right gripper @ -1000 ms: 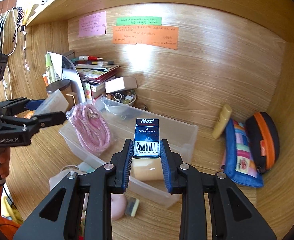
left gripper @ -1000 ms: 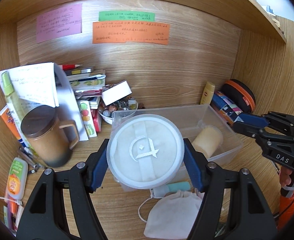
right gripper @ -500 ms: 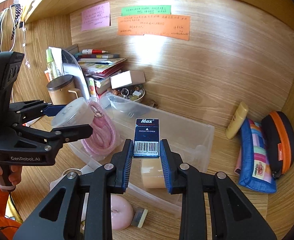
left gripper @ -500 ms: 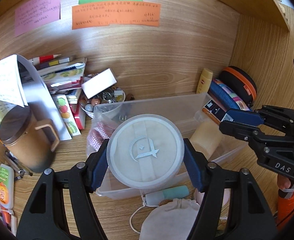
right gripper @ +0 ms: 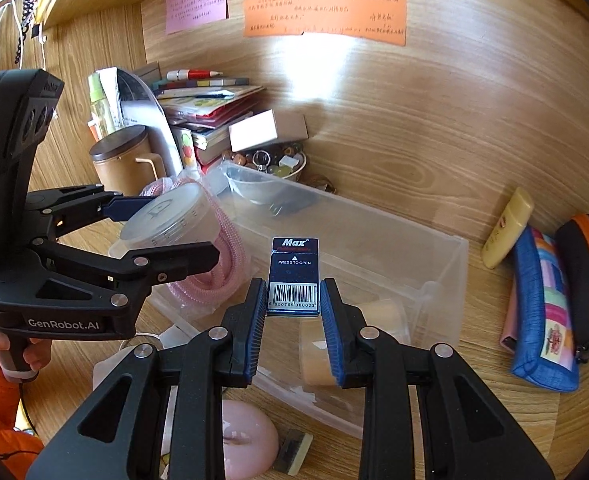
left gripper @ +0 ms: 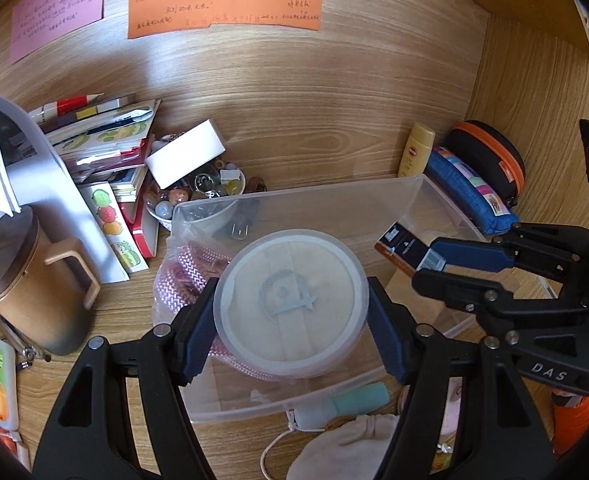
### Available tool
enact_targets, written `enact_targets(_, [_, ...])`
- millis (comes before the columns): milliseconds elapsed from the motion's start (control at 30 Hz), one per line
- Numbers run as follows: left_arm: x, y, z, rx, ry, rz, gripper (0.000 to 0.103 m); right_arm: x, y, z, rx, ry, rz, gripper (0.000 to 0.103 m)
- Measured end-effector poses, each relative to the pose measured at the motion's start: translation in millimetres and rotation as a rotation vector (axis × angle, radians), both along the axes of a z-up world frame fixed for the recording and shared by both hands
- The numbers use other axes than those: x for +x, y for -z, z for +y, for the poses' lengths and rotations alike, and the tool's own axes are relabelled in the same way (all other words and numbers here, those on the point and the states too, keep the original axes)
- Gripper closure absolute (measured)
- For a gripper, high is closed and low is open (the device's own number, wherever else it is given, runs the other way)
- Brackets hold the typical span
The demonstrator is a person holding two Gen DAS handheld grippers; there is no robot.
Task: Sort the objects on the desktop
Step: 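Release the white container into the bin with the left tool while the right tool releases the box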
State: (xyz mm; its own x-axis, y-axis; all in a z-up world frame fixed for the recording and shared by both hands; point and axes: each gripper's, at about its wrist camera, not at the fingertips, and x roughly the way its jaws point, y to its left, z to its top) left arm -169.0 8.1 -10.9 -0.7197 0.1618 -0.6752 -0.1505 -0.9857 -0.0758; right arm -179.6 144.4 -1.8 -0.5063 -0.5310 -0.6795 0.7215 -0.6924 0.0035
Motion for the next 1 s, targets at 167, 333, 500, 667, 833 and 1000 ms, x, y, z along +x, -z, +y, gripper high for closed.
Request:
enact_targets(167, [-6,7,5,-0.01,0.023,-0.015,0.034,-6,5,-4,0.015,-0.001,-0.016,0.078])
enact_targets(333, [-10,14,9,-0.028,0.038,-0.031,0.034,-9,10,-6,0.031,0.001,-0.025,0.078])
enact_targets(500, [-13,19,11,-0.039,0.045,-0.043,0.034,-12,14,-8,0.041,0.001,-0.039,0.078])
enact_targets(667, [-13,23,15,-0.059,0.048,-0.047,0.034,-14,16,-9,0.05,0.002,-0.043,0.078])
enact_targets(833, [-13,26,18,-0.083,0.05,-0.049,0.034,-13,15,-9,0.052,0.0,-0.042,0.078])
enact_targets(1000, [-13,26,17,-0.076,0.053,-0.057,0.033,-13,15,-8,0.05,0.001,-0.044,0.078])
